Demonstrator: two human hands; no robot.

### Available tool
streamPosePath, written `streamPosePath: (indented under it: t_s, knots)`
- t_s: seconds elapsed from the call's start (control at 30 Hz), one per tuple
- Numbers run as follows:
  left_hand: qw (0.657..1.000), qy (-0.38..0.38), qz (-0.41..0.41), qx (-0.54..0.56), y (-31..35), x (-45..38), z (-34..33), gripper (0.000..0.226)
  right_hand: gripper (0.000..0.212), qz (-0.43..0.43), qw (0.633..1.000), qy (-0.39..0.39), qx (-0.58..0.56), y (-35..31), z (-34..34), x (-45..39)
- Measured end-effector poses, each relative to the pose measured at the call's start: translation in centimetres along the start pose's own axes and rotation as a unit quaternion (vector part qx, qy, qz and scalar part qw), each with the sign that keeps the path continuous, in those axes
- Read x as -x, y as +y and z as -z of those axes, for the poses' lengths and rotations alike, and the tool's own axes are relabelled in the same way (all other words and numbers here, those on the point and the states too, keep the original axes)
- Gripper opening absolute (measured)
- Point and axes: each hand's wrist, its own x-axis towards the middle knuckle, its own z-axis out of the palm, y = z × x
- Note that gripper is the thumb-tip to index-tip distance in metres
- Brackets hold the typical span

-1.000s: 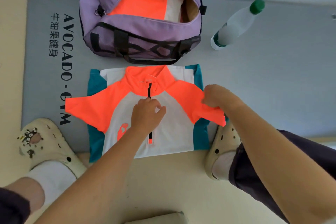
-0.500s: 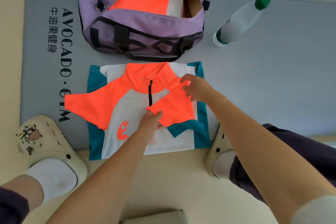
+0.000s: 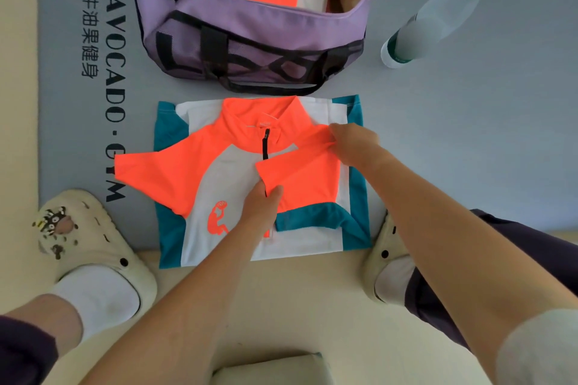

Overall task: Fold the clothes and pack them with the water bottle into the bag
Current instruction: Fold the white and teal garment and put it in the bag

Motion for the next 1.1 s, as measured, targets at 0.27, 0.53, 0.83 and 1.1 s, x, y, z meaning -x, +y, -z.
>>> streamPosePath:
  t_s: [0.27,0.53,0.83,1.1]
  knots:
    - [1.0,0.005,0.019,-0.021,-0.3,0.1,0.3,0.023,0.03,-0.103,0.959,0.047,-0.26,1.0,-3.2,4.6]
    - [0.996,0.011,-0.05,-0.068,-0.8,1.0,0.7,0.03,0.044,-0.12,0.966,-0.104,-0.204,1.0,-9.2,9.7]
    - [0.922,0.298,-0.17,-0.179,-0.4,-1.0,12.0,0.02,0.048,-0.002,0.981,0.018,-0.196,-5.3,-4.5,6.8]
    - [0.873,0.122,-0.098,-0.461,-0.4,-3.6,21.1,0.052,0.036,0.045,0.92,0.011,-0.39,-14.0,-7.1,4.4]
